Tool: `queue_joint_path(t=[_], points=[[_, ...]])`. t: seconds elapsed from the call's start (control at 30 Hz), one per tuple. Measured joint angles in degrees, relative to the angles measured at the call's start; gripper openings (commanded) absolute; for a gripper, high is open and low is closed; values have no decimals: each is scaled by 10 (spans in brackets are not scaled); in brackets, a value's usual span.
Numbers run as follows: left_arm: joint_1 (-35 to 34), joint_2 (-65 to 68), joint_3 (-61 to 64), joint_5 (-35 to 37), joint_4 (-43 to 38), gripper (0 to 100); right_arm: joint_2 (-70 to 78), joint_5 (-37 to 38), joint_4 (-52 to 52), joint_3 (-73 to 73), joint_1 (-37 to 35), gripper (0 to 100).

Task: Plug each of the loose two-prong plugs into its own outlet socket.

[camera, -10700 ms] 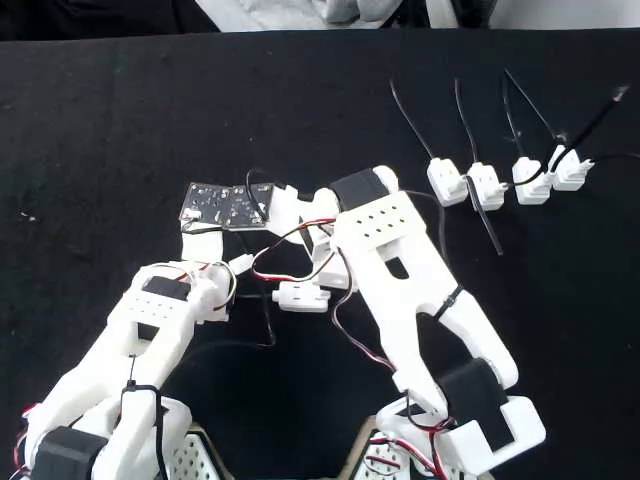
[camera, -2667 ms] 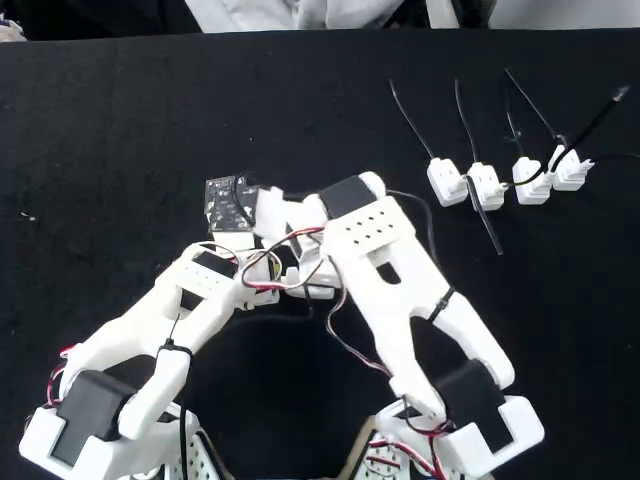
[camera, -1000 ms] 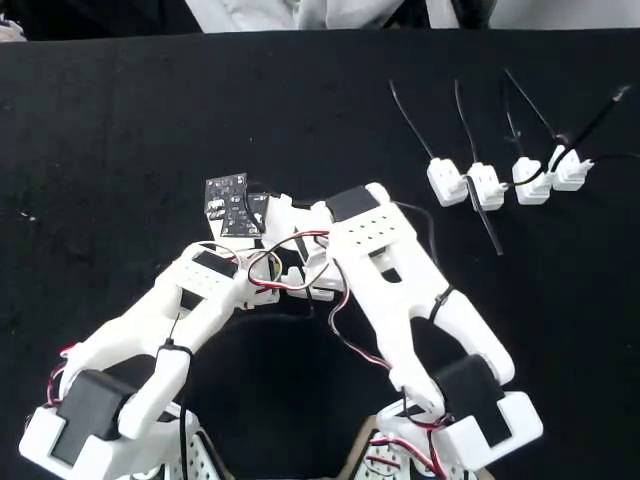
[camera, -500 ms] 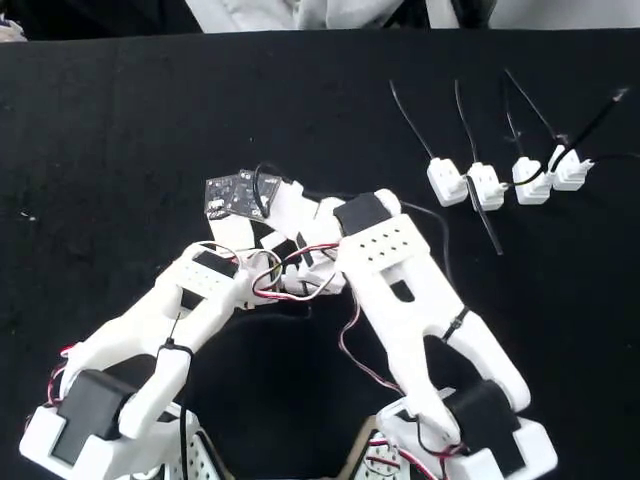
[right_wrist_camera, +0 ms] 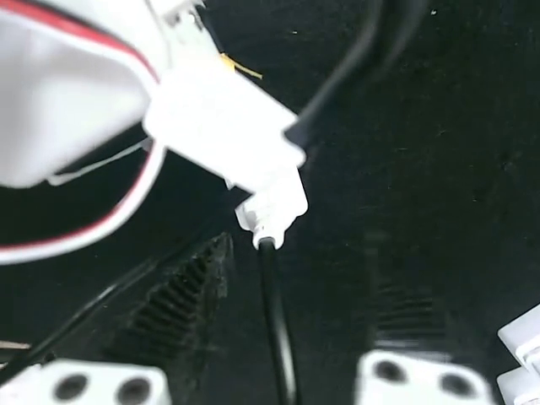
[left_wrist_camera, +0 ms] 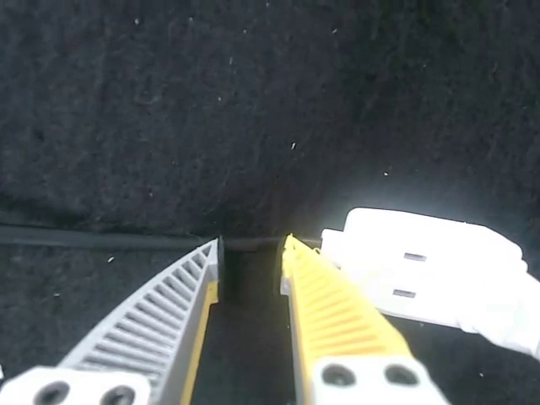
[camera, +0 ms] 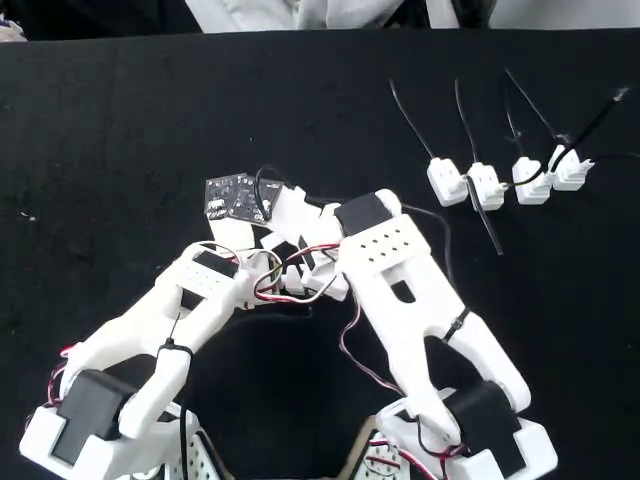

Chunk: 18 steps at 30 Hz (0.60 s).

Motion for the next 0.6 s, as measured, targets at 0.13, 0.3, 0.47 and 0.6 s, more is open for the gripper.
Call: queue_joint_path(t=[0.13, 0.3, 0.47, 0.6], points=[[0, 0, 0, 0, -1, 127, 0, 0, -11, 0, 0, 8], [0, 0, 0, 0, 1, 127, -2, 0, -57, 29, 0, 11], [0, 0, 0, 0, 1, 127, -15, 0, -91, 59, 0, 11], [0, 0, 0, 0, 1, 127, -19, 0, -94, 63, 0, 15]])
